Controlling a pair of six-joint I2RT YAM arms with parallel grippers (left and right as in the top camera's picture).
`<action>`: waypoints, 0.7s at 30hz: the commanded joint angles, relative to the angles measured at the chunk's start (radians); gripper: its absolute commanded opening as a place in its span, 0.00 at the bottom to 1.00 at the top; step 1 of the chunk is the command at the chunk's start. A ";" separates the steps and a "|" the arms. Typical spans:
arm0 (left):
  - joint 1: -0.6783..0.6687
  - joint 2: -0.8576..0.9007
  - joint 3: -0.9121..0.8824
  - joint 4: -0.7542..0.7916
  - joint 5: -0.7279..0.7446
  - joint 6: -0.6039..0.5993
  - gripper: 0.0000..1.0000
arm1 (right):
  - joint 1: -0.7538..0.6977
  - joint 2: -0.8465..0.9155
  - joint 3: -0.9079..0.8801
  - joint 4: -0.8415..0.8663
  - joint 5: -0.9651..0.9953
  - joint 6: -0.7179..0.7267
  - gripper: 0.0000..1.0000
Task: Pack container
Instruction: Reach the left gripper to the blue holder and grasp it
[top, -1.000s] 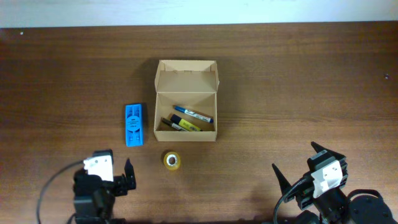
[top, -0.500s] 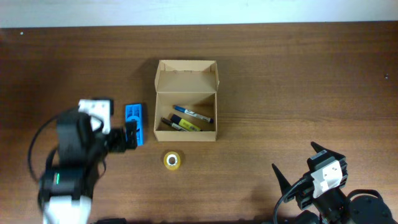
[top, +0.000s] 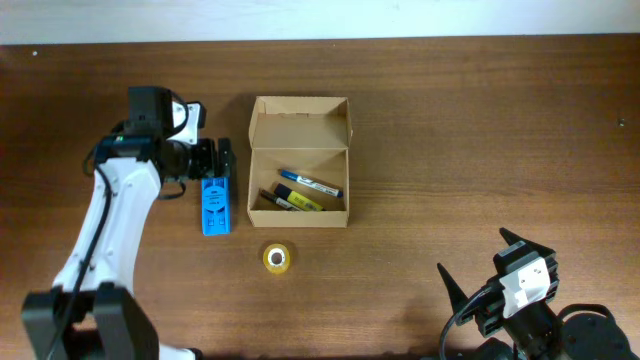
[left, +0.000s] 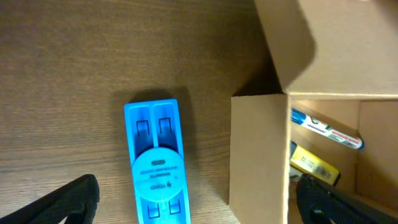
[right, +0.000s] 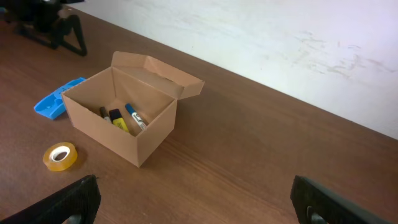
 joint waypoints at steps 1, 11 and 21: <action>0.003 0.059 0.026 -0.006 -0.055 -0.130 1.00 | -0.007 -0.005 -0.004 0.002 0.012 0.011 0.99; 0.005 0.213 0.026 -0.008 -0.087 -0.135 0.99 | -0.007 -0.005 -0.004 0.002 0.012 0.011 0.99; 0.004 0.337 0.028 -0.010 -0.100 -0.132 1.00 | -0.007 -0.005 -0.004 0.002 0.012 0.011 0.99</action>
